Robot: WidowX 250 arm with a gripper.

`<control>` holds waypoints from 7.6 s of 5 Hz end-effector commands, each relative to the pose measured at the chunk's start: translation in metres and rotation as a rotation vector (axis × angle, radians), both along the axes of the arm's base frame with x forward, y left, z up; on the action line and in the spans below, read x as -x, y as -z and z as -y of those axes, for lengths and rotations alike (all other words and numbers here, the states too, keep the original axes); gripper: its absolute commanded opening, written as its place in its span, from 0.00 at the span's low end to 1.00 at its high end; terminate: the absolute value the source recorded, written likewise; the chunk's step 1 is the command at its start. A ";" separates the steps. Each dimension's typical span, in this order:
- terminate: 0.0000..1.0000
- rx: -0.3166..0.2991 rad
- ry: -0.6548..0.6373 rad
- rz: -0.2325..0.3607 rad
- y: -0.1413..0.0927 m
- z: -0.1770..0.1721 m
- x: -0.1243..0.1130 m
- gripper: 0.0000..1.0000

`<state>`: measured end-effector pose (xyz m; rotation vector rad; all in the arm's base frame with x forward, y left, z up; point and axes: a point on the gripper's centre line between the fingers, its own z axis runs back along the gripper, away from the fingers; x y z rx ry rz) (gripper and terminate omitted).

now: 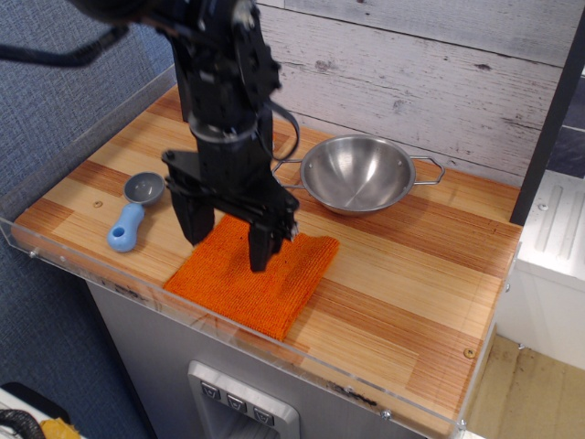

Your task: Move cloth from center front. cloth is now slightly right front.

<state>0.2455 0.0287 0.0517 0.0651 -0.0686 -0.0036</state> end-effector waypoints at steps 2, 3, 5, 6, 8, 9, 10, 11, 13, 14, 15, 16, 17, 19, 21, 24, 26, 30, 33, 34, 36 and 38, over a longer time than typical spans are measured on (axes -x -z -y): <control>0.00 0.030 0.036 -0.048 0.056 0.004 -0.020 1.00; 0.00 0.018 0.047 -0.069 0.091 -0.003 -0.024 1.00; 0.00 -0.075 0.023 -0.002 0.104 0.007 -0.016 1.00; 0.00 -0.079 0.130 0.088 0.065 0.047 0.006 1.00; 0.00 -0.053 0.213 0.111 0.029 0.088 0.044 1.00; 0.00 -0.032 0.191 0.108 0.026 0.094 0.042 1.00; 0.00 0.017 0.142 0.091 0.026 0.095 0.030 1.00; 0.00 0.046 0.109 0.066 0.032 0.097 0.020 1.00; 0.00 0.107 0.037 0.031 0.044 0.089 0.005 1.00; 0.00 0.168 0.000 0.028 0.048 0.092 -0.006 1.00; 0.00 0.157 -0.022 0.025 0.046 0.096 -0.007 1.00; 0.00 0.133 -0.016 0.057 0.019 0.099 -0.002 1.00; 0.00 0.149 -0.006 0.109 -0.031 0.104 0.004 1.00; 0.00 0.220 -0.104 0.150 -0.093 0.084 0.000 1.00; 0.00 0.131 -0.136 0.096 -0.118 0.065 -0.014 1.00; 0.00 0.119 0.189 0.076 -0.136 0.034 -0.065 1.00; 0.00 0.119 0.189 0.076 -0.136 0.034 -0.065 1.00; 0.00 0.119 0.189 0.076 -0.136 0.034 -0.065 1.00; 0.00 0.119 0.189 0.076 -0.136 0.034 -0.065 1.00; 0.00 0.119 0.189 0.076 -0.136 0.034 -0.065 1.00; 0.00 0.119 0.189 0.076 -0.136 0.034 -0.065 1.00; 1.00 0.119 0.189 0.076 -0.136 0.034 -0.065 1.00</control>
